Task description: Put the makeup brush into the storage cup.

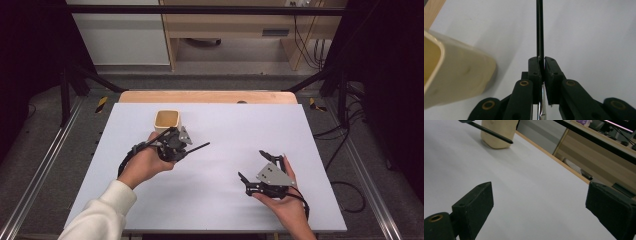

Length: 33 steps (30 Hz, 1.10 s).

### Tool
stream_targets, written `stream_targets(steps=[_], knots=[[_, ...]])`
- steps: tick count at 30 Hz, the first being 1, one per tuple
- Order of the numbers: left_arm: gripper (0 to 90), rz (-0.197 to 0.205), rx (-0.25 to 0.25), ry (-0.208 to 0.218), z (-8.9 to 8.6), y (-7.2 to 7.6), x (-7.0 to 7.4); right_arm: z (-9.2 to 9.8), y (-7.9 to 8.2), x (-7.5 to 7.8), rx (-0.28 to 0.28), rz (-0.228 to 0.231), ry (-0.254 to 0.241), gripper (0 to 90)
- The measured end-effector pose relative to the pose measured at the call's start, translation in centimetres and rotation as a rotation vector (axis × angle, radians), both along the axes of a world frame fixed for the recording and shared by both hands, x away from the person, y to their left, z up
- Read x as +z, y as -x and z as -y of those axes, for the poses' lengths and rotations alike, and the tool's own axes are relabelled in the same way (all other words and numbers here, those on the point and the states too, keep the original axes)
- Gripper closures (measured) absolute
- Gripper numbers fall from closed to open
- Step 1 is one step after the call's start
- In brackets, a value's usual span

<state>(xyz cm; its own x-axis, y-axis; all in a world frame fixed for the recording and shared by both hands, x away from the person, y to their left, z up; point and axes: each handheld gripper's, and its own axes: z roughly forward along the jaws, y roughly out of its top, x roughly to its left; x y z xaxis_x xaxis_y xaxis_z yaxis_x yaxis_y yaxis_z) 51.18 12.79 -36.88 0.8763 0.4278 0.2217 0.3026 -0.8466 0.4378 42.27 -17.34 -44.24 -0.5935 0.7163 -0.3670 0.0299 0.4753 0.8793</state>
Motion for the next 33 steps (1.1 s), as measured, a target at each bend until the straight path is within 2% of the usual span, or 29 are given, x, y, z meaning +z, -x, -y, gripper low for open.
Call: stream_targets(steps=[4,10,14,20,24,33], knots=[[84.1,0.0,-0.021,-0.002,0.9,-0.4,0.7,-2.0,-0.9,0.8,0.02,-0.002,0.05,11.2],[84.1,0.004,-0.044,0.005,2.1,-0.4,1.3,-4.3,-1.6,2.6,0.047,0.06,0.16,13.4],[84.1,-0.002,-0.056,-0.003,2.5,-0.2,1.3,-4.9,-2.0,3.0,0.058,0.072,0.206,13.2],[84.0,-0.006,-0.06,0.001,2.6,0.0,1.6,-5.4,-2.3,3.0,0.064,0.096,0.254,12.4],[84.1,-0.008,-0.066,0.001,2.8,0.1,1.8,-5.8,-2.4,3.0,0.058,0.112,0.264,12.6],[84.1,-0.019,-0.082,-0.002,3.2,0.3,1.7,-7.0,-2.6,2.5,0.086,0.143,0.332,16.7]])
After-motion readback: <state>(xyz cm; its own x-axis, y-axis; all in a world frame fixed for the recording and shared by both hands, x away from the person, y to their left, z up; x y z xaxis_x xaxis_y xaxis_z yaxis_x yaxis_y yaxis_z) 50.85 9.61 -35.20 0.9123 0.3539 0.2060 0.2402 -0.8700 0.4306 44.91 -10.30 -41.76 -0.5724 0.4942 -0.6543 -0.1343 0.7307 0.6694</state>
